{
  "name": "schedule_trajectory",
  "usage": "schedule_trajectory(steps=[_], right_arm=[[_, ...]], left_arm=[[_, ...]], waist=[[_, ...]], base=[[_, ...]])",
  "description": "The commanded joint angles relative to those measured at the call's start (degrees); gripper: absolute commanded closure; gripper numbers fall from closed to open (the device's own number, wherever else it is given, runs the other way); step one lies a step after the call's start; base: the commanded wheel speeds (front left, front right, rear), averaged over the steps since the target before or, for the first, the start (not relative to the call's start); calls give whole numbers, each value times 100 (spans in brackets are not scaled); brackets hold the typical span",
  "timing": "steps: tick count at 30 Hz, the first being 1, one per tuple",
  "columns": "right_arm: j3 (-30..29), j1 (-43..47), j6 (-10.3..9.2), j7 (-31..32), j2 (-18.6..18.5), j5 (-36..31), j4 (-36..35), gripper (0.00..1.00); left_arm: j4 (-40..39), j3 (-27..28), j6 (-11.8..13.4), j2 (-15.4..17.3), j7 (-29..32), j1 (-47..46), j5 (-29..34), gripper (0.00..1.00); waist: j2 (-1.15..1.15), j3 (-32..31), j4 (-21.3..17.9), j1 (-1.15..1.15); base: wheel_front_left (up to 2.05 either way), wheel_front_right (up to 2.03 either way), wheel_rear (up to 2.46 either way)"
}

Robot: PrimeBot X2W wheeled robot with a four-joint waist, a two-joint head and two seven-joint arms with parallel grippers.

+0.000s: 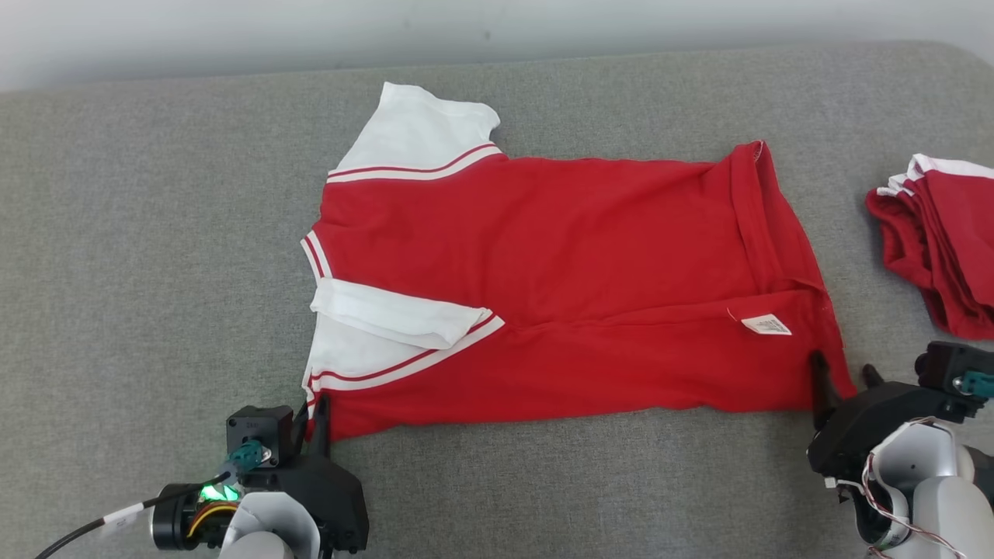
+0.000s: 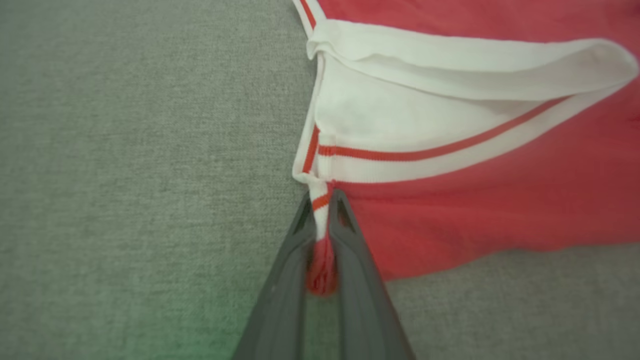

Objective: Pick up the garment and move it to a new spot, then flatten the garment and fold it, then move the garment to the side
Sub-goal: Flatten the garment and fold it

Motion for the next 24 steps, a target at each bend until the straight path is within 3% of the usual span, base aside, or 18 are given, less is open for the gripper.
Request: schedule_trajectory(steps=[1,8,9,10,11,17,24], right_arm=[[36,-66,-11,55,20,-68,116,0],[276,-165,-10,466,43,-139,545,0],[348,-149,2,556,55,-122,579,13],[407,-131,6,613,65,-107,580,88],[432,-105,9,646,68,-100,561,100],[297,211,3,755,41,-4,253,100],[69,663,-6,857,16,154,-327,100]], left_arm=[[142,-28,11,22,104,79,-116,100],[174,22,52,88,136,159,-162,100],[166,8,44,89,168,179,-176,100],[153,-9,38,85,186,200,-181,100],[132,-25,42,80,202,229,-185,100],[-115,-106,79,111,304,505,-285,100],[-649,-99,278,370,400,962,-374,100]], waist=[[0,27,21,0],[0,77,88,0],[0,75,97,0],[0,71,106,0],[0,60,114,0],[0,-130,146,0],[0,-431,117,0]], base=[[0,0,0],[0,0,0],[0,0,0],[0,0,0],[0,0,0],[0,0,0],[0,0,0]])
